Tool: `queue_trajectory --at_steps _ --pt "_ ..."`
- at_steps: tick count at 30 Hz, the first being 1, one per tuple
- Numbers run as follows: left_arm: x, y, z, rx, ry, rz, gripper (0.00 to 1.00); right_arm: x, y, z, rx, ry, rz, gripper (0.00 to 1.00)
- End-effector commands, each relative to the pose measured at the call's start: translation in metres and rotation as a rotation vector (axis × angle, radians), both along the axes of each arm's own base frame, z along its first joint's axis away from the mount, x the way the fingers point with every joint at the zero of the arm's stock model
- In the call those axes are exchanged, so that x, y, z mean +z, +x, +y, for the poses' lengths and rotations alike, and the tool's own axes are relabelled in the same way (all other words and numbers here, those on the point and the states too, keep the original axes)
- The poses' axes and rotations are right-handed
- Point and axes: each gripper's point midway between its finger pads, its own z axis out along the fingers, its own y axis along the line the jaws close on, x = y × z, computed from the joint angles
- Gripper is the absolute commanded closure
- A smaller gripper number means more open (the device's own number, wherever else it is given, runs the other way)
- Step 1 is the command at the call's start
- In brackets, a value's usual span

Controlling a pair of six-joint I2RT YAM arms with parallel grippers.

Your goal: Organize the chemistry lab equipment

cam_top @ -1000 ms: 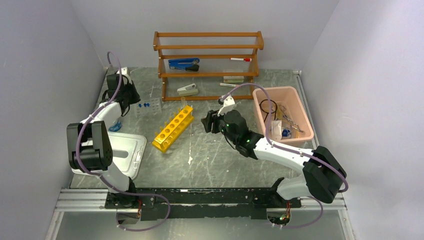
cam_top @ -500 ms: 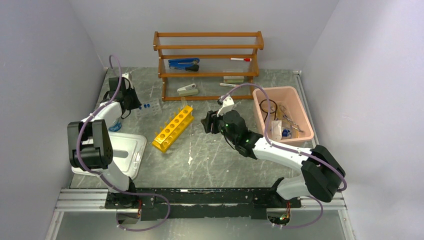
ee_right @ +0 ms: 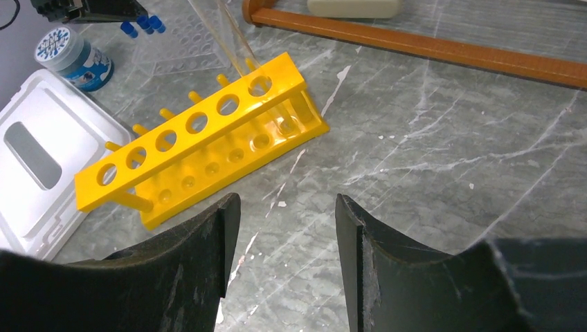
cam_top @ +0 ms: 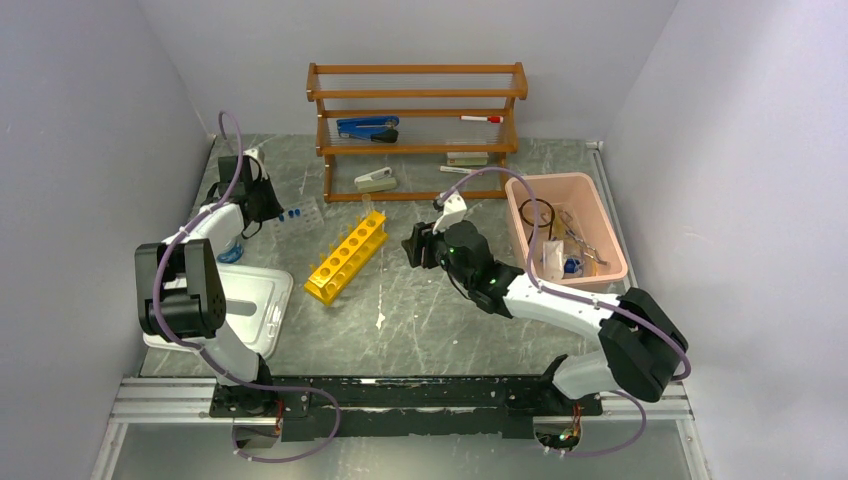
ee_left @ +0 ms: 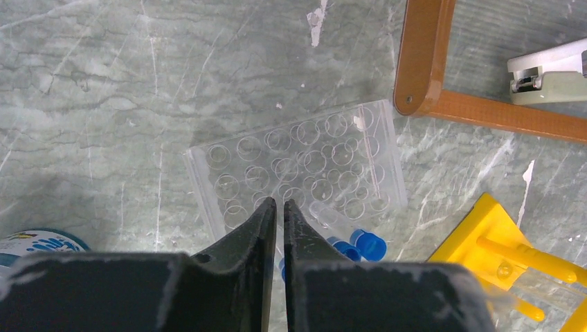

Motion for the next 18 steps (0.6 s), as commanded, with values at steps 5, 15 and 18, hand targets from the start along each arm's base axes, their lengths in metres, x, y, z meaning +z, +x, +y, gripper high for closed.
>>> queue_trajectory --at_steps 5,15,18 --pt "0.014 -0.002 -0.003 -0.013 -0.018 -0.028 0.84 0.006 0.008 0.002 -0.011 0.016 -0.017 0.44" --pt "0.011 -0.011 -0.005 -0.022 -0.023 -0.02 0.91 0.005 0.008 0.002 -0.015 0.014 -0.013 0.44" --pt "0.009 -0.013 -0.009 -0.035 -0.036 -0.017 0.92 0.003 0.008 0.002 -0.015 0.012 -0.011 0.44"
